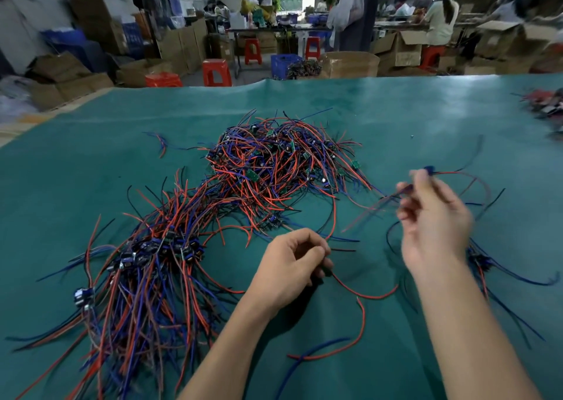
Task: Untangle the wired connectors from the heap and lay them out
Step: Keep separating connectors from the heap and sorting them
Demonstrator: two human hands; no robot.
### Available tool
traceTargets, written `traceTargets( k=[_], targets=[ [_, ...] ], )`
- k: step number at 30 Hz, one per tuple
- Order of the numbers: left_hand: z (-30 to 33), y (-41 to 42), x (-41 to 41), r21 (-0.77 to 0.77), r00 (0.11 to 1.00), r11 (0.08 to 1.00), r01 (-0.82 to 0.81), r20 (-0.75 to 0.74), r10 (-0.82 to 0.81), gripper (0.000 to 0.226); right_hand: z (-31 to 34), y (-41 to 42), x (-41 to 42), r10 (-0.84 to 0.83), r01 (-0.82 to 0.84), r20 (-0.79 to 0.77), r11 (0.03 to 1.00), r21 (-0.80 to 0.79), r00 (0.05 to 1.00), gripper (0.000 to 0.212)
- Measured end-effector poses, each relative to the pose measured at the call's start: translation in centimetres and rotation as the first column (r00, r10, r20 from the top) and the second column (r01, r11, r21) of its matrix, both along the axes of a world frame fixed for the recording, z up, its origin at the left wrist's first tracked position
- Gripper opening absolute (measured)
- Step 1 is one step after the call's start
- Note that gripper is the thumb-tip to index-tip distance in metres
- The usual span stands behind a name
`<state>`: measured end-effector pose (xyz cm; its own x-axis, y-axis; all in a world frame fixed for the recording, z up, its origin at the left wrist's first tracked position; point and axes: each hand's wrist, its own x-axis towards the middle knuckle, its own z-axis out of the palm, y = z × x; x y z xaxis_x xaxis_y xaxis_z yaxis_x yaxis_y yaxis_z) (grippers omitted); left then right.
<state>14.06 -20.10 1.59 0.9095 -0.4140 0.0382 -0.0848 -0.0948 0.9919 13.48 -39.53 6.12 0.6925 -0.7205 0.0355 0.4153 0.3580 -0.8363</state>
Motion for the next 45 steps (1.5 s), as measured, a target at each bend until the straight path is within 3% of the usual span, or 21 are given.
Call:
traceTargets(
  k=[4, 7, 9, 11, 12, 14, 15, 17, 21, 24, 27, 30, 33, 38, 42, 45],
  targets=[
    [-0.2, 0.1, 0.0, -0.024, 0.999, 0.999, -0.044, 0.023, 0.045, 0.009, 2.3, 1.2, -1.4, 0.003, -0.004, -0.012, 0.996, -0.092, 1.000, 0.014],
    [-0.3, 0.1, 0.2, -0.040, 0.997, 0.997, -0.066, 0.028, 0.067, 0.007, 3.2, 5.6, -1.7, 0.184, -0.194, -0.063, 0.952, -0.235, 0.981, 0.014],
    [0.0, 0.4, -0.1, -0.042, 0.996, 0.997, -0.063, 0.058, 0.065, 0.007, 3.7, 9.7, -1.4, 0.347, -0.372, -0.135, 0.867, -0.331, 0.928, 0.016],
    [-0.4, 0.4, 0.0, 0.019, 0.992, 0.994, -0.105, 0.075, 0.103, 0.030, 4.2, 13.8, -0.2, 0.478, -0.541, -0.256, 0.696, -0.473, 0.840, 0.020],
    [-0.5, 0.6, 0.0, 0.055, 0.989, 0.988, -0.143, 0.036, 0.141, 0.042, 4.4, 15.5, 0.5, 0.508, -0.600, -0.335, 0.563, -0.568, 0.794, 0.025],
    [-0.5, 0.6, 0.2, -0.030, 0.989, 0.992, -0.125, -0.087, 0.122, 0.035, 4.6, 18.1, 2.0, 0.465, -0.632, -0.478, 0.264, -0.729, 0.745, 0.033],
    [-0.5, 0.6, 0.3, -0.073, 0.996, 0.994, -0.080, -0.050, 0.076, 0.019, 4.5, 18.6, 2.6, 0.417, -0.608, -0.504, 0.161, -0.778, 0.756, 0.033],
    [-0.7, 0.4, 0.4, -0.036, 0.992, 0.993, -0.116, 0.040, 0.117, 0.015, 4.1, 18.1, 3.8, 0.351, -0.559, -0.502, 0.077, -0.826, 0.790, 0.026],
    [-0.7, 0.0, 0.8, -0.020, 0.960, 0.966, -0.257, 0.106, 0.257, 0.008, 2.3, 12.9, 6.3, 0.061, -0.526, -0.522, 0.107, -0.844, 0.851, 0.008],
    [-0.5, -0.4, 0.9, -0.063, 0.968, 0.966, -0.250, 0.019, 0.251, 0.018, 0.3, 7.5, 8.2, -0.259, -0.558, -0.566, 0.112, -0.823, 0.783, 0.024],
    [-0.7, -0.3, 0.9, -0.092, 0.965, 0.961, -0.261, -0.027, 0.259, 0.021, -1.5, 4.2, 9.6, -0.382, -0.607, -0.576, 0.048, -0.794, 0.723, 0.029],
    [-0.7, -0.2, 1.0, -0.093, 0.966, 0.962, -0.257, -0.046, 0.254, 0.021, -2.1, 2.5, 10.5, -0.405, -0.548, -0.541, 0.110, -0.829, 0.737, 0.027],
    [-0.7, -0.1, 1.1, -0.081, 0.968, 0.964, -0.251, -0.043, 0.248, 0.020, -2.1, 1.7, 10.9, -0.350, -0.560, -0.558, 0.105, -0.822, 0.753, 0.024],
    [-0.6, 0.0, 1.1, -0.080, 0.969, 0.966, -0.248, -0.048, 0.244, 0.020, -1.7, 0.7, 10.4, -0.304, -0.474, -0.547, 0.284, -0.834, 0.780, 0.031],
    [-0.4, 0.0, 1.0, -0.082, 0.971, 0.968, -0.238, -0.056, 0.234, 0.020, -1.6, 0.2, 10.2, -0.273, -0.470, -0.527, 0.247, -0.847, 0.805, 0.030],
    [-0.4, 0.1, 1.0, -0.080, 0.971, 0.968, -0.237, -0.057, 0.233, 0.020, -1.7, 0.6, 10.6, -0.222, -0.543, -0.551, 0.100, -0.834, 0.805, 0.038]
  ],
)
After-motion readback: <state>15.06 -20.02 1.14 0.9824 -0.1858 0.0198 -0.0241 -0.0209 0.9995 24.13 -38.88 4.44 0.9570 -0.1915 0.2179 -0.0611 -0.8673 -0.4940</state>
